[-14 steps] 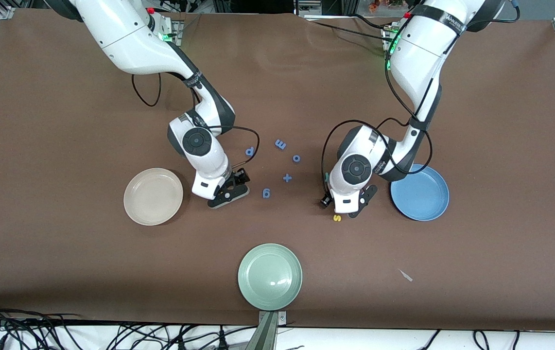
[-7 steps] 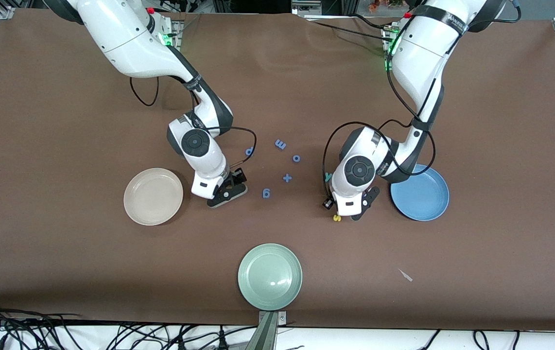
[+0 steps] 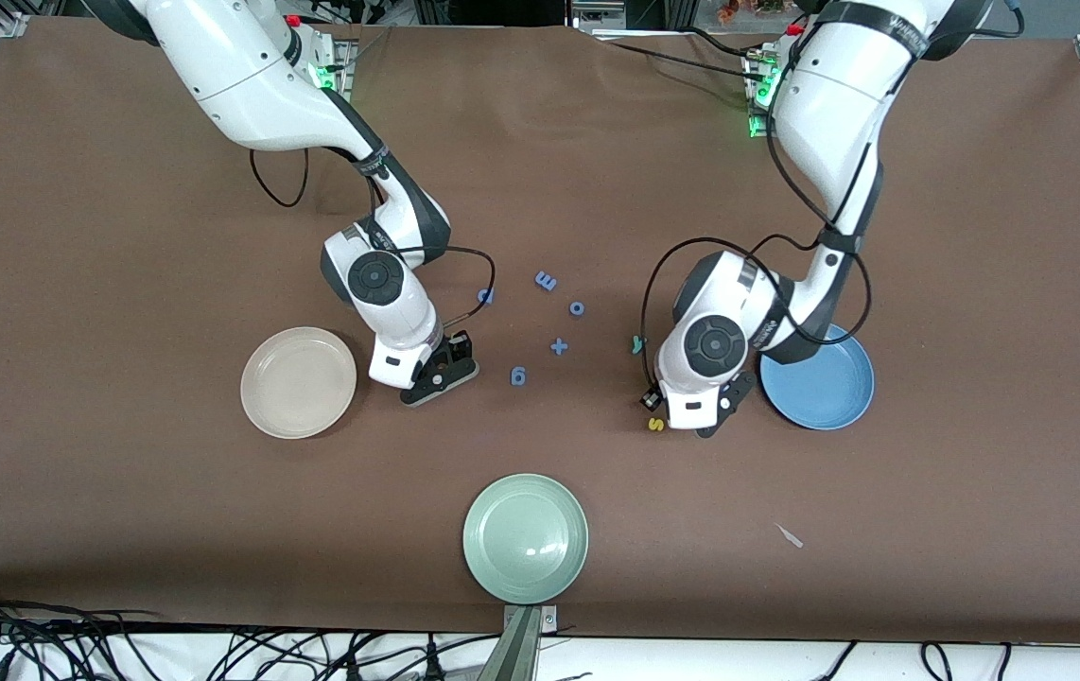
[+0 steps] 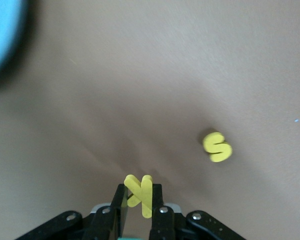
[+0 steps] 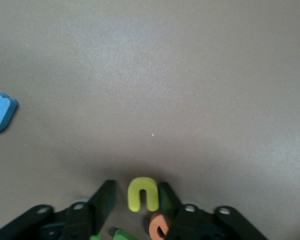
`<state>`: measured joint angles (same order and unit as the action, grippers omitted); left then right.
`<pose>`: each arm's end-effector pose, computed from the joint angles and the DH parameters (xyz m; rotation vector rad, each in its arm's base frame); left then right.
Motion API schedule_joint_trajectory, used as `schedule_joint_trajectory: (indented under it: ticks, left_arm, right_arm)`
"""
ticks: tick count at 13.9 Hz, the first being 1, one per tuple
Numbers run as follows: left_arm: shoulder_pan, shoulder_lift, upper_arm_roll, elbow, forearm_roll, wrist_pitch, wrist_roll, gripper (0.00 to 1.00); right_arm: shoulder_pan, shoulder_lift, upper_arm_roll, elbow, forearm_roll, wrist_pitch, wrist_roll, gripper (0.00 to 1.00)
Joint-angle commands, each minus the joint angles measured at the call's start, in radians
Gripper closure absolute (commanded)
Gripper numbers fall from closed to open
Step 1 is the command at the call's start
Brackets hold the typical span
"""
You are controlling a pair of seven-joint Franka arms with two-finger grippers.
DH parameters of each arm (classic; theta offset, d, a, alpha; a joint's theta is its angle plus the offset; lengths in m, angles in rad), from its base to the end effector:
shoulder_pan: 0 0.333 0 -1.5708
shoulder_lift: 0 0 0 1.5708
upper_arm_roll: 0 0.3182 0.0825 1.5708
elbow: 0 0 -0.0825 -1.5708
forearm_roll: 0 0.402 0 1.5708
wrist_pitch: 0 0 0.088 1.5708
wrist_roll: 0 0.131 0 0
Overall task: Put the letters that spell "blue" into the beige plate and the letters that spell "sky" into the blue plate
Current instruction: 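Drop the n in the white plate while the left gripper drops the k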
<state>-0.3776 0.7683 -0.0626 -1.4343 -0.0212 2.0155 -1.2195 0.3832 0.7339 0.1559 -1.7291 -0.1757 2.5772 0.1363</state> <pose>0.6496 -0.3009 0.1895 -2.7942 -1.1875 0.2620 0.5995 0.3511 0.1381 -2.9993 -0.7649 -0.1865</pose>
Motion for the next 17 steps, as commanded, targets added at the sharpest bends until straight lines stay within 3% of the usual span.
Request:
schedule_joint_trajectory:
  ticks: [1, 5, 7, 8, 9, 10, 12, 15, 17]
  left_arm:
    - [0.077, -0.089, -0.002, -0.005, 0.027, -0.173, 0.212, 1.00]
    - [0.187, -0.107, 0.007, -0.028, 0.179, -0.313, 0.518, 0.96]
    - [0.238, -0.106, 0.006, -0.057, 0.179, -0.314, 0.598, 0.94]
    - [0.253, -0.100, 0.006, -0.070, 0.178, -0.314, 0.612, 0.82]
    - [0.261, -0.093, 0.006, -0.086, 0.178, -0.314, 0.626, 0.51]
    - [0.264, -0.087, 0.006, -0.092, 0.178, -0.314, 0.646, 0.01]
    - [0.266, -0.095, 0.001, -0.091, 0.168, -0.316, 0.692, 0.00]
    - [0.250, -0.103, -0.057, -0.072, 0.107, -0.348, 0.693, 0.00]
    - [0.243, -0.087, -0.135, -0.043, 0.104, -0.342, 0.692, 0.00]
  right_arm:
    - [-0.007, -0.010, -0.012, -0.023, -0.013, 0.008, -0.024, 0.79]
    - [-0.010, -0.056, -0.022, -0.007, 0.002, -0.075, -0.064, 0.81]
    - [-0.044, -0.100, -0.033, -0.004, 0.004, -0.135, -0.113, 0.81]
    - [-0.075, -0.123, -0.033, -0.004, 0.002, -0.170, -0.159, 0.81]
    - [-0.093, -0.146, -0.035, -0.007, 0.005, -0.201, -0.214, 0.81]
    - [-0.107, -0.169, -0.038, -0.018, 0.004, -0.231, -0.263, 0.81]
    - [-0.139, -0.211, -0.073, -0.078, 0.001, -0.272, -0.276, 0.80]
    - [-0.191, -0.244, -0.087, -0.205, -0.001, -0.171, -0.282, 0.76]
    - [-0.191, -0.246, -0.087, -0.211, 0.005, -0.161, -0.259, 0.31]
